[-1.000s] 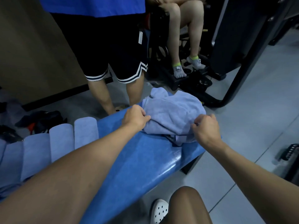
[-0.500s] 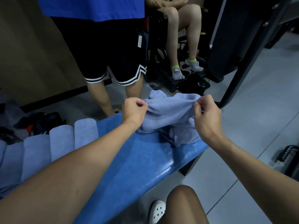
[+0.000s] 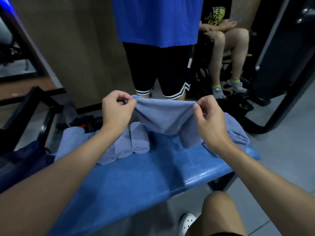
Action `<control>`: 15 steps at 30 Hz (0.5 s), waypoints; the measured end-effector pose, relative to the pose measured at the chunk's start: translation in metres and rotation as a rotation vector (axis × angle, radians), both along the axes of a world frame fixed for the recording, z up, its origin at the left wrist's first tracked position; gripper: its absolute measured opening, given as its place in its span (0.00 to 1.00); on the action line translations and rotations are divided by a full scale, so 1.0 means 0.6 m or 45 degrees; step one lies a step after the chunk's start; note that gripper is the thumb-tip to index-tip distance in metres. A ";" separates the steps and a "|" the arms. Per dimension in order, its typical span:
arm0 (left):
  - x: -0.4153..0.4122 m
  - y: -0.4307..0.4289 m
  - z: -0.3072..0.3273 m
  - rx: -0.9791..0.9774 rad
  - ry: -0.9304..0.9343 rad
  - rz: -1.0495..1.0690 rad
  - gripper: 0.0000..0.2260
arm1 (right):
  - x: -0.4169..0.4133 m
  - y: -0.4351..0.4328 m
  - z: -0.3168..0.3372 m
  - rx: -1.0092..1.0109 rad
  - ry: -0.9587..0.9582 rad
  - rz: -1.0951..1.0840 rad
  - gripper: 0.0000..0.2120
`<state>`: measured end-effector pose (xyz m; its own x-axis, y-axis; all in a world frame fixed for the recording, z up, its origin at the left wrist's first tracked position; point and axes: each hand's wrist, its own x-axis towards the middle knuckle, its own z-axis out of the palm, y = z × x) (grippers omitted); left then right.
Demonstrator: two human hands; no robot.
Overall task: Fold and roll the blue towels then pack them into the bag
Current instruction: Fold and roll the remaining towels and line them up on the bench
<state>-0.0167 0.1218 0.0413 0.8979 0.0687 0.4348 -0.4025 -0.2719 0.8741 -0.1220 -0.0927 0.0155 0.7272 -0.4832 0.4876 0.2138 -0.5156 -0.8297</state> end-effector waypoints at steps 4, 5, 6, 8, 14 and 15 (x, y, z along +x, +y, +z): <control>-0.043 0.108 -0.005 0.042 0.037 0.093 0.08 | -0.005 0.082 -0.012 -0.003 0.043 0.169 0.07; -0.054 0.134 -0.011 0.056 0.052 0.106 0.10 | -0.006 0.102 -0.018 -0.004 0.067 0.214 0.06; -0.065 0.159 -0.018 0.074 0.073 0.124 0.10 | -0.008 0.122 -0.025 -0.018 0.099 0.259 0.06; -0.089 0.205 -0.036 0.121 0.128 0.182 0.09 | -0.013 0.159 -0.041 -0.081 0.187 0.331 0.06; -0.129 0.304 -0.136 0.212 0.389 0.230 0.06 | -0.025 0.234 -0.117 -0.131 0.452 0.420 0.06; -0.133 0.314 -0.157 0.234 0.435 0.219 0.06 | -0.028 0.239 -0.135 -0.141 0.507 0.470 0.06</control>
